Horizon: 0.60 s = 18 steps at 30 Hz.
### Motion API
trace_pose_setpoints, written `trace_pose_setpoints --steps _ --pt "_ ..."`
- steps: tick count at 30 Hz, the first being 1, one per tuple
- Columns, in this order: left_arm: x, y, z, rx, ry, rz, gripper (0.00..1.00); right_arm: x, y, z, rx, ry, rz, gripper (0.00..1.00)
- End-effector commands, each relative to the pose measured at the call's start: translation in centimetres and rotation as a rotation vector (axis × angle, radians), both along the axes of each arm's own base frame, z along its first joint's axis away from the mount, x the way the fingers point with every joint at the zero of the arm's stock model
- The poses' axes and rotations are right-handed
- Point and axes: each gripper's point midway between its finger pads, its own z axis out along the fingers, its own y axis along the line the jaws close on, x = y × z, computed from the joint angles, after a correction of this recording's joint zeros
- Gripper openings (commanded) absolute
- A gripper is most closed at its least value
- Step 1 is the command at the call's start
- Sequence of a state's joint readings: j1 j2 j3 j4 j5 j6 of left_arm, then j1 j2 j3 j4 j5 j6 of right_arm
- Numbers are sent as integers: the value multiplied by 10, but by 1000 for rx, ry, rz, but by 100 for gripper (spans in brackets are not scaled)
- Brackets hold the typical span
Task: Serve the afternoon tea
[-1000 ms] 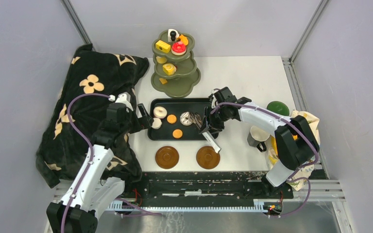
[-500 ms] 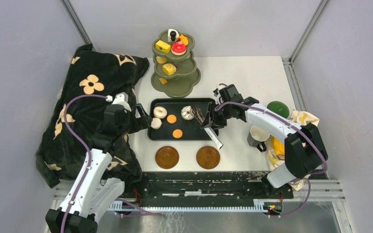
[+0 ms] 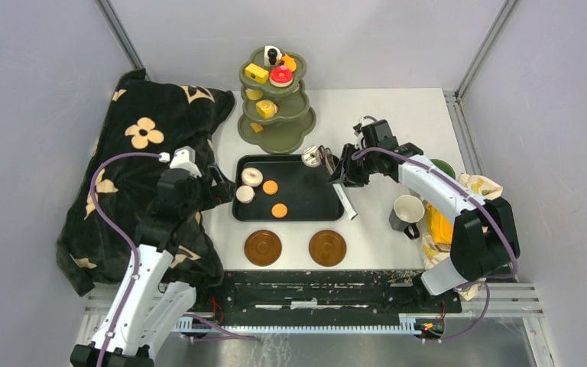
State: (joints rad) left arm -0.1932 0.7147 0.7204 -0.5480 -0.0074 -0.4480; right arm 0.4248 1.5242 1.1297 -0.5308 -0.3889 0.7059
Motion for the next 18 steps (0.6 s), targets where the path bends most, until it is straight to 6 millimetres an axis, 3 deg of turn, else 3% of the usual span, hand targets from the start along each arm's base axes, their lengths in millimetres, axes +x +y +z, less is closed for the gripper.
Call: trace_pose_setpoints --steps 1,10,18 --pt "2 2 10 -5 -35 23 99 42 4 35 49 -147 -45 1" --pt "1 2 12 -12 -38 23 99 92 17 30 98 -141 -88 1" --pt "0 1 14 -25 -43 26 99 118 24 11 93 -123 -87 1"
